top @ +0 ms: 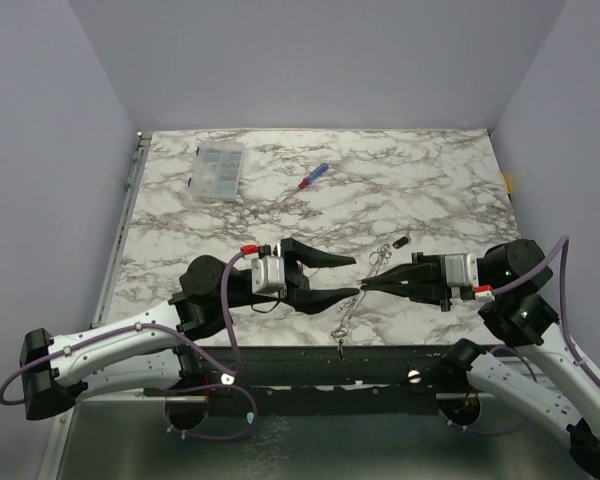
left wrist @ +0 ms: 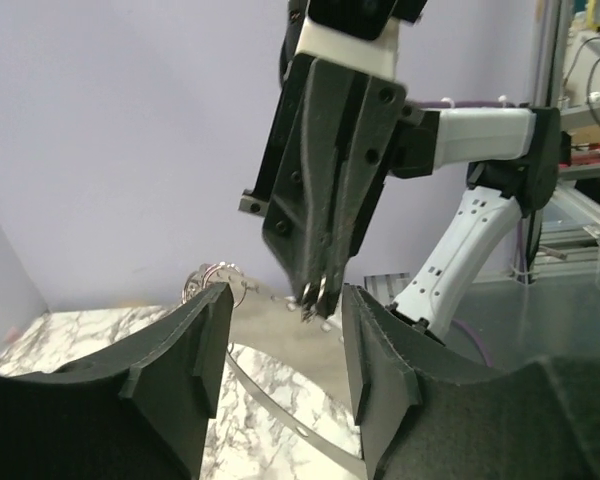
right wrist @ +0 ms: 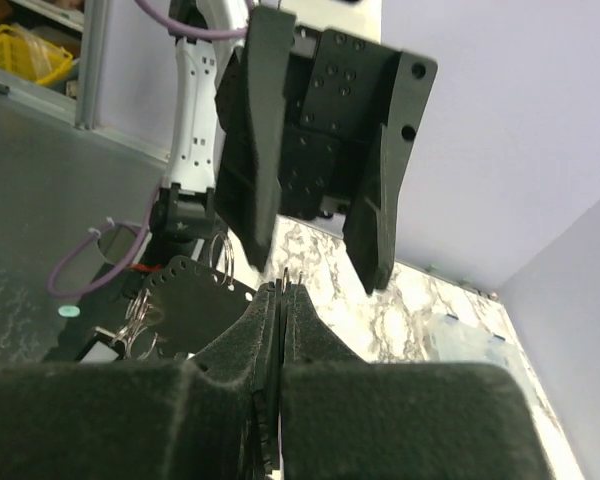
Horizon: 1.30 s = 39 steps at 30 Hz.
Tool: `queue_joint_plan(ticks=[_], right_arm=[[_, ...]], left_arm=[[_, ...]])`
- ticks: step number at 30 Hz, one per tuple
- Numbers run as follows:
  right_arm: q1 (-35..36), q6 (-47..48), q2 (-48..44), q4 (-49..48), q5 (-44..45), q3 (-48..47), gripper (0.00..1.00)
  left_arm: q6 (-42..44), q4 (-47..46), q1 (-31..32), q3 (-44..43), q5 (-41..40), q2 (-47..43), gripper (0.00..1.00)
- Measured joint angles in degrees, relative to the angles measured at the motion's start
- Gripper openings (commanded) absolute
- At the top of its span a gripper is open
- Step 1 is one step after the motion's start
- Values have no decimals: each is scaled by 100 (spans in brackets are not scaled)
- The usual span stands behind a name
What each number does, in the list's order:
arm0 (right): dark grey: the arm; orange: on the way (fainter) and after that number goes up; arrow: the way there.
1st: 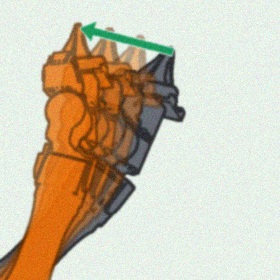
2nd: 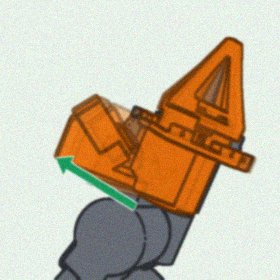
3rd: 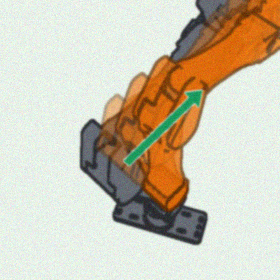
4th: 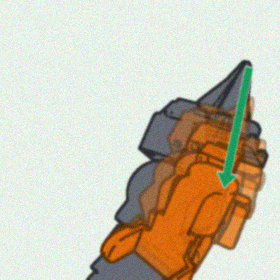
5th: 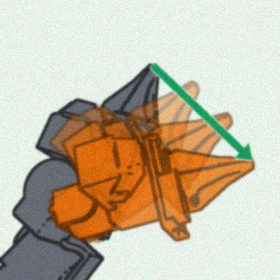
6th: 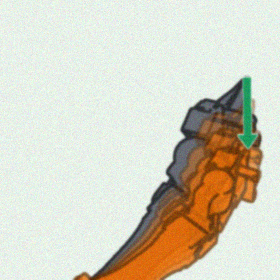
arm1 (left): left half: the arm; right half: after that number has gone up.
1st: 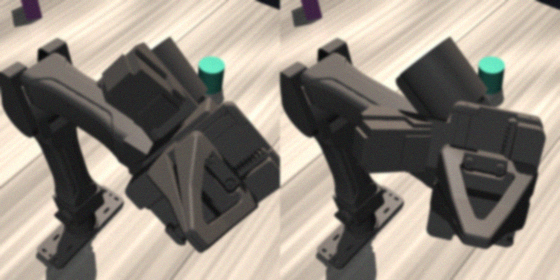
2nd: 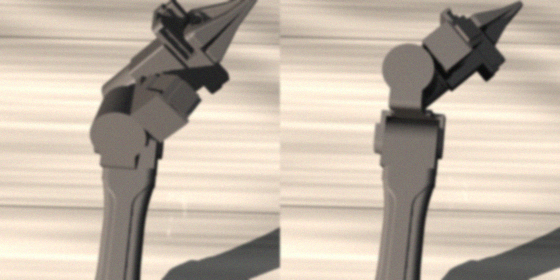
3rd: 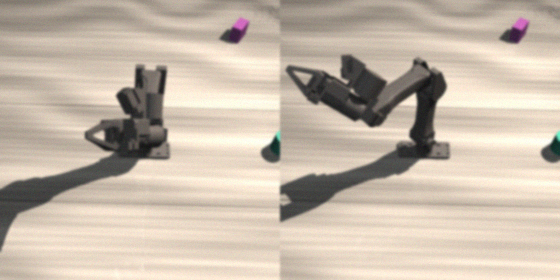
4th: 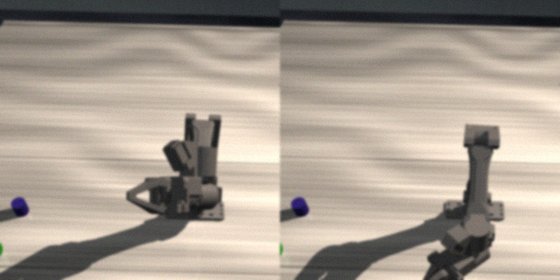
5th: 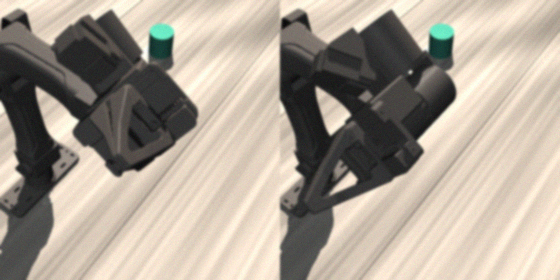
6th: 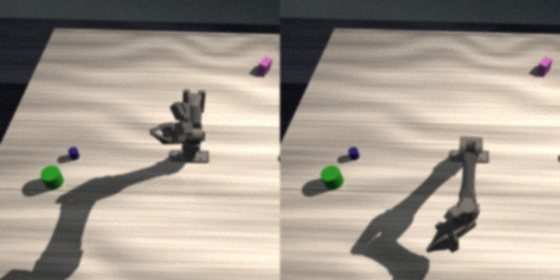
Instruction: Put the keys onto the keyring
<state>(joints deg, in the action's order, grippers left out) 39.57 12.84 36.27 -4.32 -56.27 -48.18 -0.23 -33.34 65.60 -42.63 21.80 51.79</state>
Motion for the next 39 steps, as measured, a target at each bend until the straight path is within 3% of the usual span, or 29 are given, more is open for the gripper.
queue_joint_plan(ticks=[12,21,29,39], right_arm=[[-4,2109,-448,1587,483,-142,1],[-4,2983,-741,2590,1574,-190,1],[-4,2898,-1388,2275,3493,166,1],[-4,2686,-1298,1220,6544,496,1]], left_arm=[[188,1099,15,-107,-13,-579,78],[72,1810,15,-256,-879,-280,80],[2,2260,13,-560,-1523,584,82],[-166,2282,-269,-872,-1722,1786,89]])
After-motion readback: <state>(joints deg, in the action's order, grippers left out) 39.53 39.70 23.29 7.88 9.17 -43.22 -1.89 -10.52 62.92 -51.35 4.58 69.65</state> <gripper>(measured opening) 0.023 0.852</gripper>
